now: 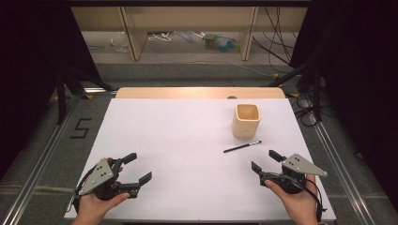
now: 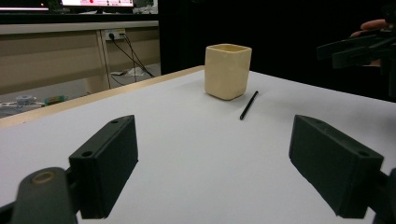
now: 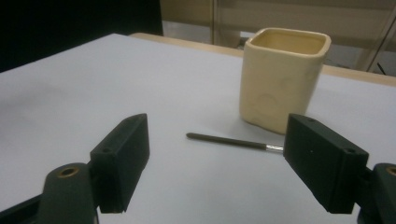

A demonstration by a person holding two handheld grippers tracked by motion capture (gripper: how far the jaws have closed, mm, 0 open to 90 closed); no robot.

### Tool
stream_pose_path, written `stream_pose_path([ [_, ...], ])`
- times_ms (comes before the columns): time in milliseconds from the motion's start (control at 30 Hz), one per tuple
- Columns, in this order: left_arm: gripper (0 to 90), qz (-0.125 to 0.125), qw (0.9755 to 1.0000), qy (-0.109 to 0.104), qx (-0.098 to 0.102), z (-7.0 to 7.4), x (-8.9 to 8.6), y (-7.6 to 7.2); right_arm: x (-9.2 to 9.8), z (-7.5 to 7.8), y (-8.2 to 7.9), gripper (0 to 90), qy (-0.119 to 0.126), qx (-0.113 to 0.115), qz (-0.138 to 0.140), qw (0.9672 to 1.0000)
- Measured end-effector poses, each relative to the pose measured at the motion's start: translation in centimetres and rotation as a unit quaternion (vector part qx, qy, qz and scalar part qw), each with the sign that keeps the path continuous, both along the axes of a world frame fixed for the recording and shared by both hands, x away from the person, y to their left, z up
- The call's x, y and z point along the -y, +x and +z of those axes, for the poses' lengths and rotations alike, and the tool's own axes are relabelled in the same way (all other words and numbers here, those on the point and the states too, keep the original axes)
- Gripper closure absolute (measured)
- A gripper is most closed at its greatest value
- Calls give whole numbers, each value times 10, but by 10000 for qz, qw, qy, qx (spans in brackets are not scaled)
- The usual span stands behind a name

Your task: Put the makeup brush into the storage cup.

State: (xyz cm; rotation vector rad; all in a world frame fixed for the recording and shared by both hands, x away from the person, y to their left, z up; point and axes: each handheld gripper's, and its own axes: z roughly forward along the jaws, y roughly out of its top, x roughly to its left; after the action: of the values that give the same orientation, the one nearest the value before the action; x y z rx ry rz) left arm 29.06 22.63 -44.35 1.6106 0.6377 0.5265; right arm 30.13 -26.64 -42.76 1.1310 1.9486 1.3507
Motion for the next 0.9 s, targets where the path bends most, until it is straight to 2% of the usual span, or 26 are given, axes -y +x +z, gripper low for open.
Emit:
stream_pose_path([
  [67,154,-22,10000,46,-18,0,1,-1,-2,-1,4,243,-67,7,-32,10000],
  [100,154,-15,10000,37,-27,0,1,-1,-3,-1,5,243,-31,-90,-3,10000],
  [133,154,-28,10000,74,9,1,1,-1,-4,1,7,245,-177,-143,-87,9997],
  [167,154,-33,10000,72,4,1,1,-2,-6,-1,11,244,-131,-61,-105,9998],
  [200,154,-34,10000,68,6,1,1,-2,-7,2,12,244,-221,-265,-119,9993],
  [333,154,-81,10000,39,42,0,1,-1,-14,7,30,241,-325,-456,-253,9981],
  [367,154,-49,10000,63,-40,1,0,-3,-16,7,34,242,-361,-488,-291,9977],
  [467,154,-45,10000,46,-52,1,-1,-3,-24,11,52,243,-412,-698,-462,9956],
  [633,154,-81,9999,91,-17,1,-1,-3,-34,15,80,248,-529,-1130,-763,9892],
  [733,154,-92,9999,98,-30,1,-1,-3,-39,17,95,250,-620,-1532,-947,9817],
  [767,154,-93,9999,104,-23,1,-1,-3,-42,18,99,254,-625,-1737,-1054,9771],
  [800,154,-91,9999,104,-28,1,-1,-3,-43,18,104,262,-673,-1862,-1085,9742],
  [833,154,-97,9999,96,-38,1,0,-3,-47,19,106,273,-612,-2081,-1234,9684],
  [900,154,-101,9999,101,-46,1,0,-3,-49,19,116,298,-799,-2324,-1318,9603],
])
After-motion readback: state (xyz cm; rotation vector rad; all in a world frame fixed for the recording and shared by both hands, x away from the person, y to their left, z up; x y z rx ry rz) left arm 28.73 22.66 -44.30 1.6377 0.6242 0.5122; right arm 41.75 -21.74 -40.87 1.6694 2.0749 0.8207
